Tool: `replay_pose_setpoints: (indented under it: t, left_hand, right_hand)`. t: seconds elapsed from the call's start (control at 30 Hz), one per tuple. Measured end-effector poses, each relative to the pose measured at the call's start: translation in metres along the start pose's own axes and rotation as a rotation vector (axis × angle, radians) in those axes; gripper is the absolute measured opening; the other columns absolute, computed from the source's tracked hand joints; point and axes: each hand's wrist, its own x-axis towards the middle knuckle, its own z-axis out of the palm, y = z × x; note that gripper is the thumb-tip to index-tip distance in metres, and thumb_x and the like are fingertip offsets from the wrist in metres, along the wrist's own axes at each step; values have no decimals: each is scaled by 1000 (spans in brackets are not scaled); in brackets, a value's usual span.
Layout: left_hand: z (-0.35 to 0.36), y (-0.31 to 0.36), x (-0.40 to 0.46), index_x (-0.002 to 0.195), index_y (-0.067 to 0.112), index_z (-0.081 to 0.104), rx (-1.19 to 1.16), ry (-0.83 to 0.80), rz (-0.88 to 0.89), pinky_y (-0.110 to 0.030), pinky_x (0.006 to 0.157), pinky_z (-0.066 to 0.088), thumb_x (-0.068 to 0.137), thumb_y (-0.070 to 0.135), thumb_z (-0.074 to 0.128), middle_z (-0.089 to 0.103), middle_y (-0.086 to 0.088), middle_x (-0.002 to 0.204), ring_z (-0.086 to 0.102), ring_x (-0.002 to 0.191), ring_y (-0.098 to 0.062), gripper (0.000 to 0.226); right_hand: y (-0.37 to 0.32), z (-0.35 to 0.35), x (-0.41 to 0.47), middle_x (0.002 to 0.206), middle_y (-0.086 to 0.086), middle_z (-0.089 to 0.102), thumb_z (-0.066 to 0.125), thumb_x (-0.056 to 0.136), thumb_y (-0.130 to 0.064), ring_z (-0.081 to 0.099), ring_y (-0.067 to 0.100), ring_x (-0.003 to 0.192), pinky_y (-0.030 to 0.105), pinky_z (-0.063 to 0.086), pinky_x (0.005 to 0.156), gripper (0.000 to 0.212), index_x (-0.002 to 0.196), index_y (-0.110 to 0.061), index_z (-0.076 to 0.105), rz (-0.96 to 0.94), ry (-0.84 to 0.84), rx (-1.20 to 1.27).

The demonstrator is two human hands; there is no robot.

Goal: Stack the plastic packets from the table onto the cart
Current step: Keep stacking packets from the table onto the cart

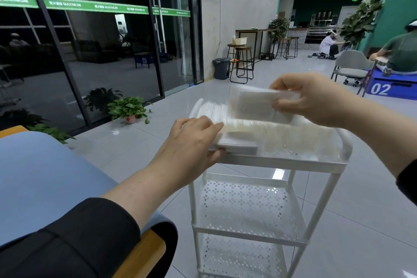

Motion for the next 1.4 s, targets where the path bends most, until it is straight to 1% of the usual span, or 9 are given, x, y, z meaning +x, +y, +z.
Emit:
replay_pose_setpoints:
  t: [0.1,0.27,0.37,0.63,0.8,0.9,1.03,1.27,1.4]
  left_hand:
    - [1,6,5,115,22,68,0,-32,-21,-38,109,26,91,48,43,59,7,115,54,107,-18,43]
    - [3,3,-1,124,25,62,-33,-40,-22,-39,116,18,95,37,62,66,11,116,57,111,-13,32]
    - [-1,2,-1,121,23,64,-41,-33,-2,-41,113,23,93,33,68,68,8,111,59,106,-17,31]
    - [0,-1,-1,113,23,67,-32,21,39,-41,103,30,93,33,67,71,10,107,63,103,-20,22]
    - [2,-1,-3,114,22,69,-14,50,37,-40,99,31,89,36,63,71,9,108,64,102,-20,29]
    - [2,-2,-3,116,23,68,4,40,26,-41,99,29,87,35,67,70,9,108,63,102,-20,32]
    - [-1,0,-1,119,24,64,-8,-2,7,-40,105,26,90,31,71,67,12,109,59,104,-16,31]
    - [-2,-1,1,118,25,63,-21,12,7,-39,103,27,92,25,68,67,13,106,59,100,-14,26]
    - [-1,-1,-3,121,23,64,-10,19,5,-42,103,28,92,28,70,68,12,110,59,103,-14,30]
  right_hand:
    - [-3,6,-3,92,-11,67,70,92,-28,63,14,79,32,51,64,8,97,-34,67,-2,-39,-42]
    - [-11,17,0,93,-10,63,68,94,-30,61,12,77,28,49,65,12,104,-34,64,-20,-60,-144]
    - [-14,19,4,95,-10,62,68,94,-30,60,13,82,31,47,65,16,109,-33,63,-23,-64,-163]
    - [-24,26,7,97,-6,64,68,92,-30,60,21,92,34,49,76,17,109,-34,65,-61,-118,-152]
    - [-26,33,12,91,-9,60,63,96,-31,53,3,74,21,36,58,19,115,-32,62,-71,-93,-244]
    - [-28,36,14,98,-4,66,62,96,-32,58,17,81,31,41,64,24,120,-32,62,-103,-99,-293]
    - [-33,33,17,96,-4,66,60,96,-31,58,18,81,33,41,64,23,118,-32,62,-143,-109,-354]
    - [-34,25,14,88,-15,56,65,96,-30,50,-1,74,16,37,61,22,117,-31,64,-109,-154,-313]
    - [-35,19,9,87,-12,63,64,94,-29,58,9,74,27,47,63,15,109,-33,64,-116,-145,-290]
